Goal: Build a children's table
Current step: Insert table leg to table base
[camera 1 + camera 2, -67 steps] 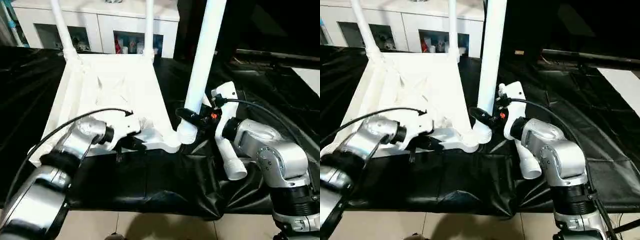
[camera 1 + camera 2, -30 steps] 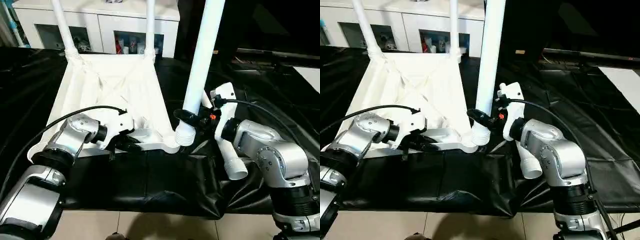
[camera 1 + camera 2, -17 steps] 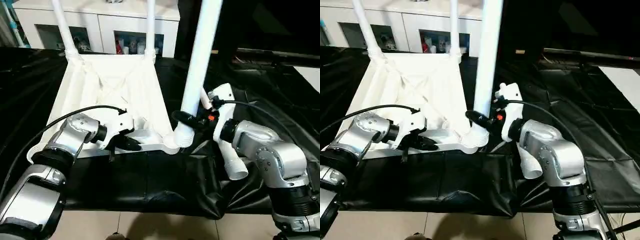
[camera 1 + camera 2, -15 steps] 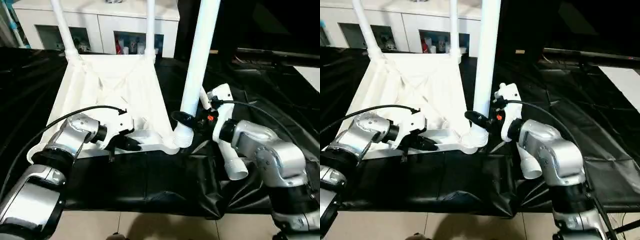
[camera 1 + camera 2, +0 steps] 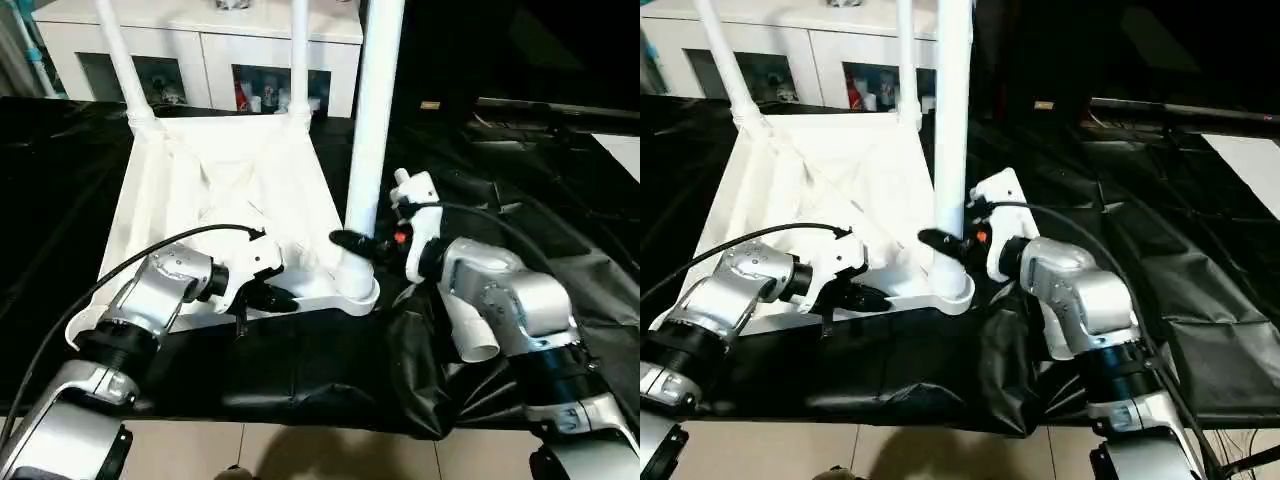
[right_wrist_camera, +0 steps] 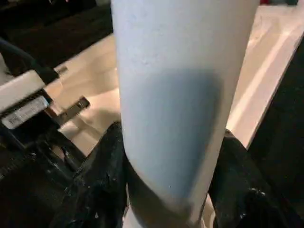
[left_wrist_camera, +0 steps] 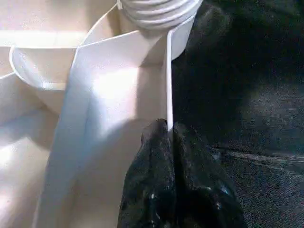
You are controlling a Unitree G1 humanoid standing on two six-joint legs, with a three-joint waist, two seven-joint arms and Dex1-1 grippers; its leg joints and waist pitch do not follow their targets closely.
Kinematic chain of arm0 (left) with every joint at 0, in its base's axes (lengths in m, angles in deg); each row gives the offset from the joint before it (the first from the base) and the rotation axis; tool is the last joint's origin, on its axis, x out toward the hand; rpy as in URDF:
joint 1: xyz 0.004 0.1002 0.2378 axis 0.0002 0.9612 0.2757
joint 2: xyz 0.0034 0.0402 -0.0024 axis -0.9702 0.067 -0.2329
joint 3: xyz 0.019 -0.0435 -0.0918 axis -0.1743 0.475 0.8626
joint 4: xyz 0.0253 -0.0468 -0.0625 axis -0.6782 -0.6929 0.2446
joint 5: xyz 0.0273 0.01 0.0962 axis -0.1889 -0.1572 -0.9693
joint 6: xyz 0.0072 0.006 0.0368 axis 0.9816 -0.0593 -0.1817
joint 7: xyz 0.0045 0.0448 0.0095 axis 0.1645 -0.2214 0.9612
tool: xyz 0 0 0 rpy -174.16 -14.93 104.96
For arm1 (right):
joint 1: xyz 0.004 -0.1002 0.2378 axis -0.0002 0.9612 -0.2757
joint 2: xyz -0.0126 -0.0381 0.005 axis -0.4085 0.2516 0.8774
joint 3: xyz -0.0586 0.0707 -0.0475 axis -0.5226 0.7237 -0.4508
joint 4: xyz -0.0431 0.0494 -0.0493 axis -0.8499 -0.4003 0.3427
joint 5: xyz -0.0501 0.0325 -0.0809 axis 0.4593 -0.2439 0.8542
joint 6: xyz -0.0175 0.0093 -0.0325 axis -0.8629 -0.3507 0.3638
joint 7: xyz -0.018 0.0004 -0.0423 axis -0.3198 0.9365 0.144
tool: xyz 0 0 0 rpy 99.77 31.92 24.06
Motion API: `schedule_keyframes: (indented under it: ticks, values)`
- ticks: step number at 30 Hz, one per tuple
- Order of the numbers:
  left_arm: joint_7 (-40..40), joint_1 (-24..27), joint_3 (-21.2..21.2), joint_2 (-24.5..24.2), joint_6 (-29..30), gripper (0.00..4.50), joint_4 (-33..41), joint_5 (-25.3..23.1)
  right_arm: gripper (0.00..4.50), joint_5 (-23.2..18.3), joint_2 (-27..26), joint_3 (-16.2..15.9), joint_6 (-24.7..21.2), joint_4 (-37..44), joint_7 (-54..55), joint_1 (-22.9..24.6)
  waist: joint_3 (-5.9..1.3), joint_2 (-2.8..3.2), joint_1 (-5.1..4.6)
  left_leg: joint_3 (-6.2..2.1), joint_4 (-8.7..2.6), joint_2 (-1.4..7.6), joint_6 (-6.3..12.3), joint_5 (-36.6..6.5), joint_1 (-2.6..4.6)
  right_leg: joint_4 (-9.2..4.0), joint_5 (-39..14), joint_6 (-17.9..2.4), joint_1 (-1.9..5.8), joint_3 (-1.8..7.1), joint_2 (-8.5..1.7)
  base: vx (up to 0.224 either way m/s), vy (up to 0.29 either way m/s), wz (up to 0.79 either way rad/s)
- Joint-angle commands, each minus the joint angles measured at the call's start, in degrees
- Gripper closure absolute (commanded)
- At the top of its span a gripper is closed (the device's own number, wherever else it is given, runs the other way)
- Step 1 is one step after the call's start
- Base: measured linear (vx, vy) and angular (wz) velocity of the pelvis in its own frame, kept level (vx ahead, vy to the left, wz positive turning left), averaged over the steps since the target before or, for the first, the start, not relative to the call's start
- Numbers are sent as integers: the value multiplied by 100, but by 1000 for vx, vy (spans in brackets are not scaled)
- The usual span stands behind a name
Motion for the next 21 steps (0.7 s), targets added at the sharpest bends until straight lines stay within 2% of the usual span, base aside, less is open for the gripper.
schedule_keyframes:
  ticks: [1, 2, 7, 8, 9, 10, 11, 13, 15, 16, 17, 21]
  values:
    - [24, 182, -189, 13, 152, 450, 59, -92, 266, 65, 40, -28, 94, -51, -48, -106, -393, 62, 6, -68, -424, 245, -165, -1144, 73, -433, -1038, -1140, 287, 272, -480, 0, 0, 0]
    - [-28, 188, -196, -26, 208, 450, 146, -142, 266, 52, 93, -4, 79, -60, -91, -133, -394, 47, 10, -68, -422, 251, -156, -1147, 76, -430, -1056, -1135, 286, 274, -487, 0, 0, 0]
    - [-138, 189, -195, -69, 132, 450, 230, -195, 266, 36, 174, 20, 68, -27, -143, -141, -390, 51, 7, -62, -423, 243, -134, -1143, 73, -444, -1111, -1098, 284, 276, -476, 0, 0, 0]
    - [-136, 169, -158, -56, 113, 405, 201, -153, 266, 42, 177, 36, 81, -23, -137, -136, -386, 67, 1, -62, -423, 238, -144, -1174, 74, -456, -1171, -1077, 279, 277, -472, 0, 0, 0]
    - [-132, 163, -139, -53, 86, 394, 193, -132, 266, 47, 174, 44, 90, -25, -133, -136, -384, 88, -1, -66, -427, 240, -164, -1240, 80, -466, -1230, -1072, 272, 276, -473, 0, 0, 0]
    - [-148, 140, -146, -48, 11, 388, 151, -150, 266, 52, 179, 58, 106, -14, -123, -118, -385, 135, 3, -76, -426, 239, -186, -1275, 85, -464, -1247, -1076, 268, 276, -474, 0, 0, 0]
    - [-165, 124, -160, -48, -35, 388, 121, -176, 266, 55, 183, 65, 114, -9, -118, -109, -383, 115, -8, -73, -433, 242, -192, -1319, 84, -478, -1272, -1065, 269, 274, -466, 0, 0, 0]
    - [-151, 79, -186, -55, -89, 382, 22, -204, 266, 77, 177, 94, 148, -5, -133, -83, -393, 132, -2, -77, -429, 242, -207, -1300, 86, -461, -1169, -1084, 275, 276, -468, 0, 0, 0]
    - [-114, 35, -187, -57, -74, 382, -52, -190, 266, 74, 174, 112, 155, 13, -123, -66, -398, 128, -5, -76, -424, 236, -209, -1288, 81, -452, -1071, -1116, 282, 275, -461, 0, 0, 0]
    - [-89, 21, -185, -60, -57, 382, -72, -176, 266, 70, 170, 116, 156, 16, -120, -63, -394, 163, -7, -77, -425, 233, -215, -1298, 82, -451, -1033, -1141, 278, 272, -455, 0, 0, 0]
    - [-85, 2, -175, -56, -40, 413, -99, -163, 266, 70, 170, 116, 162, 13, -119, -62, -398, 158, -6, -78, -421, 230, -210, -1293, 81, -449, -1017, -1154, 287, 273, -458, 0, 0, 0]
    - [-147, -96, -108, -45, -117, 422, -243, -140, 266, 67, 186, 107, 178, -5, -126, -52, -387, 160, -4, -77, -422, 225, -205, -1354, 82, -471, -1196, -1137, 285, 277, -465, 0, 0, 0]
